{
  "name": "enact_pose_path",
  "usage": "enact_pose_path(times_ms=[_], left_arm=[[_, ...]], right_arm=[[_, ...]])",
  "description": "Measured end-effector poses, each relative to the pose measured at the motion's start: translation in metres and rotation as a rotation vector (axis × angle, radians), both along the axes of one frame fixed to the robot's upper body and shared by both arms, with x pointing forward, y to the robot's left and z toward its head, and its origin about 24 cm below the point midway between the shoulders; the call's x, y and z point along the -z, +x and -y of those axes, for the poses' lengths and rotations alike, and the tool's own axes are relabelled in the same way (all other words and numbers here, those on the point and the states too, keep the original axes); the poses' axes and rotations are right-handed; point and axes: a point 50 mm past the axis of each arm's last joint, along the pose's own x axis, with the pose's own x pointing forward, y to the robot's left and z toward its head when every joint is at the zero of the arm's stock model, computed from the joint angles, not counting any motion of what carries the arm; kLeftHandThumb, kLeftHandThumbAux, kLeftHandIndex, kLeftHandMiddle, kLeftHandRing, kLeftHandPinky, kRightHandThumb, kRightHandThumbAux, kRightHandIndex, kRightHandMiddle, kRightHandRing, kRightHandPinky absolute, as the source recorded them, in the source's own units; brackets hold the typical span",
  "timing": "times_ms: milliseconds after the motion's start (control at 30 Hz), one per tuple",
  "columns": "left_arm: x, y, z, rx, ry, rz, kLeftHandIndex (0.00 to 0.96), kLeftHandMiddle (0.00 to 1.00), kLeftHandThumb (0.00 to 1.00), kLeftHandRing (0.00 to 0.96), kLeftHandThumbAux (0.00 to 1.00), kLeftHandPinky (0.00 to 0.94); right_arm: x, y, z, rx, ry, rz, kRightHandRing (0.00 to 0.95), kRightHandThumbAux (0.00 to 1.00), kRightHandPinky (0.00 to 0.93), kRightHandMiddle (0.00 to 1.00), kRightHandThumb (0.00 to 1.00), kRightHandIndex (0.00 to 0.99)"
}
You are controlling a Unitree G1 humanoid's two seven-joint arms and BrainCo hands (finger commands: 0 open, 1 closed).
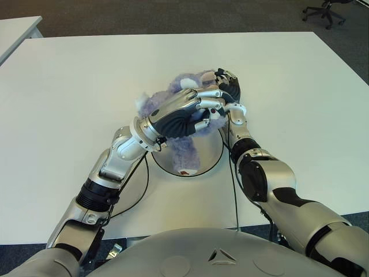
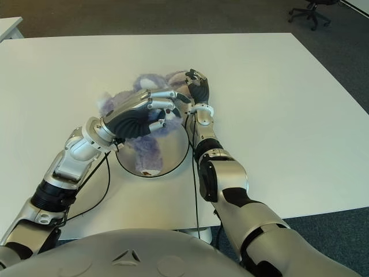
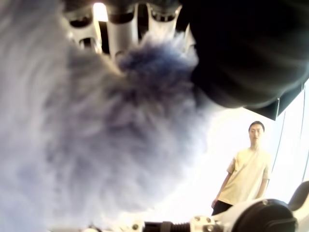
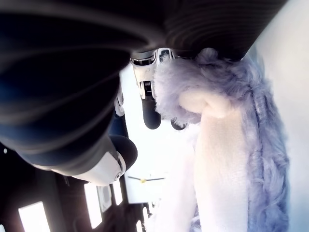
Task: Put the doll into the plate.
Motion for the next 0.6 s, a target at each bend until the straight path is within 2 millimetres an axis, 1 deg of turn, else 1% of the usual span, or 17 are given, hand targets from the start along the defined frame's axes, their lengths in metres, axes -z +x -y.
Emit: enact_pose_path(times_ms=[33, 67, 100, 167, 200, 300, 400, 433, 467, 567, 600], left_arm=[[-0.0002, 0.0004, -0.0006, -0.005, -0.006, 0.002, 0.176, 0.198, 0.548, 0.2, 0.53, 0.209], [-0.0005, 0.0006, -0.0009, -0.009, -0.011, 0.006, 0.167, 0.185, 0.544, 0.18, 0.515, 0.179], [-0.0007, 0.0006, -0.0013, -0.012, -0.017, 0.012, 0.164, 0.182, 0.542, 0.175, 0.512, 0.172], [-0.0008, 0.001, -0.0016, -0.018, -0.029, 0.024, 0.14, 0.147, 0.521, 0.131, 0.5, 0.098], [-0.0004, 0.0013, -0.0016, -0.019, -0.034, 0.027, 0.126, 0.132, 0.505, 0.114, 0.496, 0.08], [0.0011, 0.0015, -0.0012, -0.021, -0.039, 0.035, 0.109, 0.114, 0.48, 0.094, 0.492, 0.065], [0.0022, 0.0017, -0.0011, -0.023, -0.042, 0.041, 0.081, 0.088, 0.415, 0.069, 0.483, 0.053], [0.0027, 0.0018, -0.001, -0.023, -0.044, 0.043, 0.079, 0.086, 0.411, 0.067, 0.483, 0.053], [0.003, 0.002, -0.0011, -0.025, -0.046, 0.044, 0.065, 0.076, 0.372, 0.058, 0.474, 0.042], [0.0041, 0.0029, -0.0012, -0.031, -0.047, 0.047, 0.052, 0.067, 0.336, 0.049, 0.467, 0.031], [0.0046, 0.0032, -0.0012, -0.033, -0.045, 0.048, 0.033, 0.054, 0.295, 0.037, 0.457, 0.023]], right_arm=[[0.0, 0.0, -0.0002, 0.0, 0.001, 0.0, 0.147, 0.734, 0.17, 0.163, 0.691, 0.398], [-0.0001, 0.0, -0.0003, -0.001, 0.001, 0.0, 0.142, 0.734, 0.161, 0.158, 0.691, 0.398], [-0.0001, 0.0, -0.0004, -0.001, 0.001, 0.0, 0.141, 0.734, 0.158, 0.157, 0.691, 0.398], [-0.0001, 0.0001, -0.0004, -0.001, 0.001, 0.0, 0.138, 0.734, 0.157, 0.152, 0.691, 0.398], [-0.0002, 0.0001, -0.0004, -0.001, 0.001, 0.0, 0.134, 0.734, 0.148, 0.148, 0.691, 0.397], [-0.0008, 0.0001, -0.001, -0.002, 0.002, 0.004, 0.128, 0.734, 0.139, 0.142, 0.69, 0.397], [-0.002, 0.0004, -0.0018, -0.003, 0.003, 0.01, 0.106, 0.736, 0.088, 0.123, 0.689, 0.397], [-0.0024, 0.0004, -0.0022, -0.002, 0.004, 0.012, 0.104, 0.736, 0.085, 0.121, 0.689, 0.397], [-0.0026, 0.0004, -0.0025, -0.002, 0.005, 0.013, 0.092, 0.737, 0.067, 0.111, 0.688, 0.397], [-0.0031, 0.0001, -0.0036, 0.001, 0.004, 0.017, 0.082, 0.738, 0.056, 0.103, 0.686, 0.396], [-0.0033, 0.0001, -0.0041, 0.001, 0.003, 0.019, 0.079, 0.739, 0.06, 0.1, 0.684, 0.396]])
